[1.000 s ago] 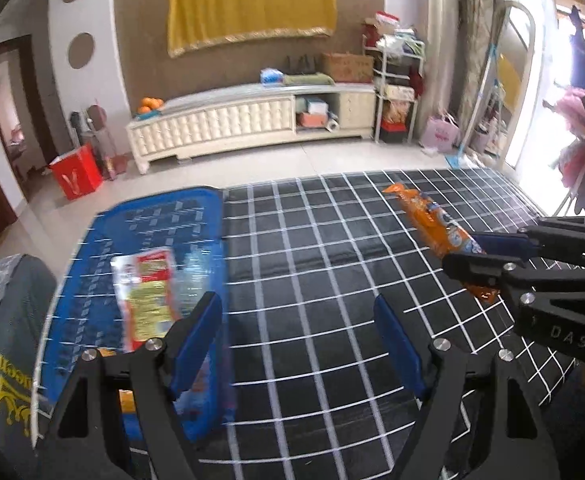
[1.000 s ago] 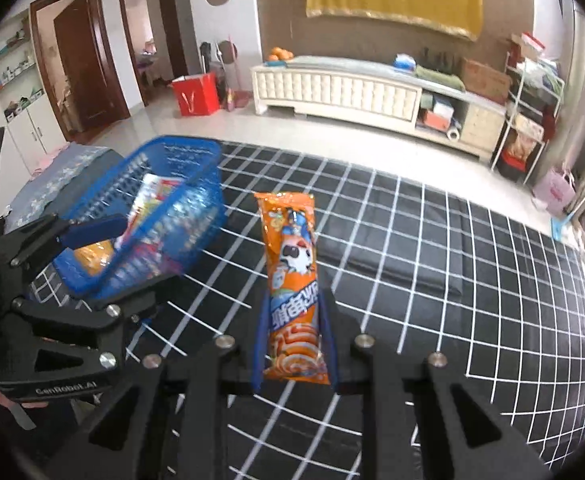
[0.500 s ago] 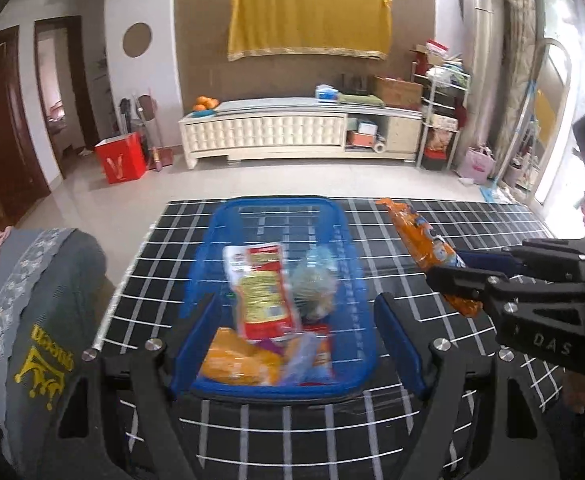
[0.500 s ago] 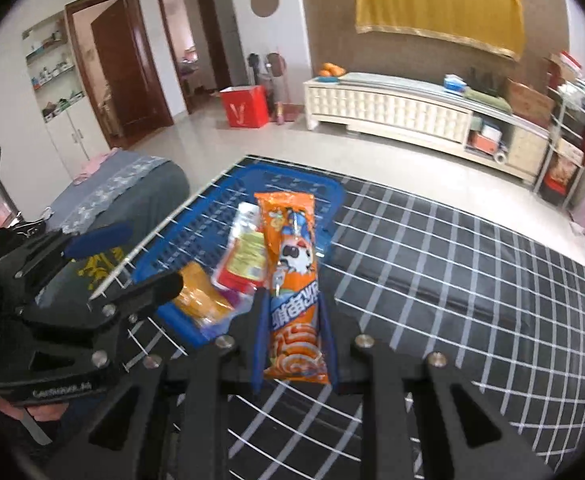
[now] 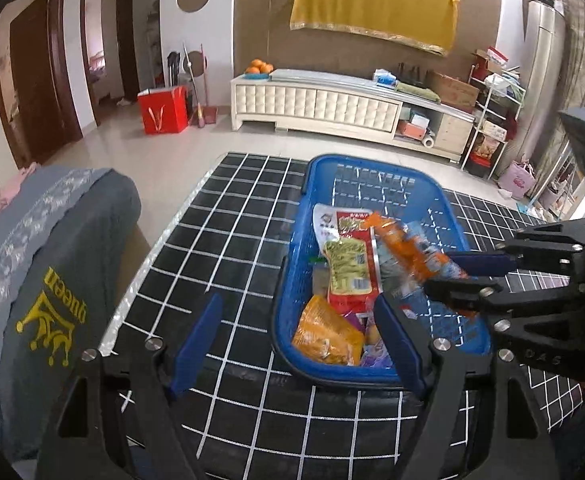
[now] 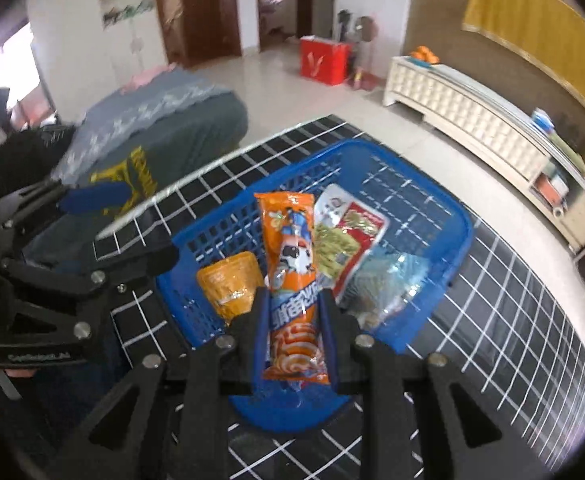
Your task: Organize snacks
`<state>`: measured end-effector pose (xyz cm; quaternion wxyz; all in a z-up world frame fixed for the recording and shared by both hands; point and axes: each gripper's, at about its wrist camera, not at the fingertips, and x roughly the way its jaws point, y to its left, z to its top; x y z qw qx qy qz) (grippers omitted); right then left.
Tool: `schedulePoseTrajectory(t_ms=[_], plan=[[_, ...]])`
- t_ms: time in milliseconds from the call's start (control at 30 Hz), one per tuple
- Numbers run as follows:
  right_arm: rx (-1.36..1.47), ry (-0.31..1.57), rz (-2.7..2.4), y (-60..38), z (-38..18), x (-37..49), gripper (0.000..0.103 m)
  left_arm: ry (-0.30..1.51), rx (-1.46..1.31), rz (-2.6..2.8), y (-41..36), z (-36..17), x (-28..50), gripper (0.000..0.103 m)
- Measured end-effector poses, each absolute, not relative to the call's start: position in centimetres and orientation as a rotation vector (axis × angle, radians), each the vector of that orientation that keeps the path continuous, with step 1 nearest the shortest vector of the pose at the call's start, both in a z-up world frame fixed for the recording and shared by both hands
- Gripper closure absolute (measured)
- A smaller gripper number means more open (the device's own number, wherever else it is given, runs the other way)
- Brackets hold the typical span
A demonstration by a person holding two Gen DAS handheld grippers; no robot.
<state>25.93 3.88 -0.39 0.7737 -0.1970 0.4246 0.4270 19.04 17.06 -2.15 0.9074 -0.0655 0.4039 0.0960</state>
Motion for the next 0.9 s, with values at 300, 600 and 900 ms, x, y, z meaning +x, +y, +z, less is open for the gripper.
schedulePoseTrajectory(t_ms=[300,600,900], plan=[[-0.475,0.977,1.052,6.2,-2.7,25.6,0.075,0.855,-0.115,0.230,17.6,-3.4,19.2,0.026],[-0.444,1.041,1.037,6.6,-3.9,26.2,0.063,0.836,-0.127,0.217,17.5,-4.0,19.1,0.026],[-0.320,0.958,0.939,2.8,-1.0,24.1,0.059,0.758,-0.142,0.187,16.0,-1.7,17.5,0.026]])
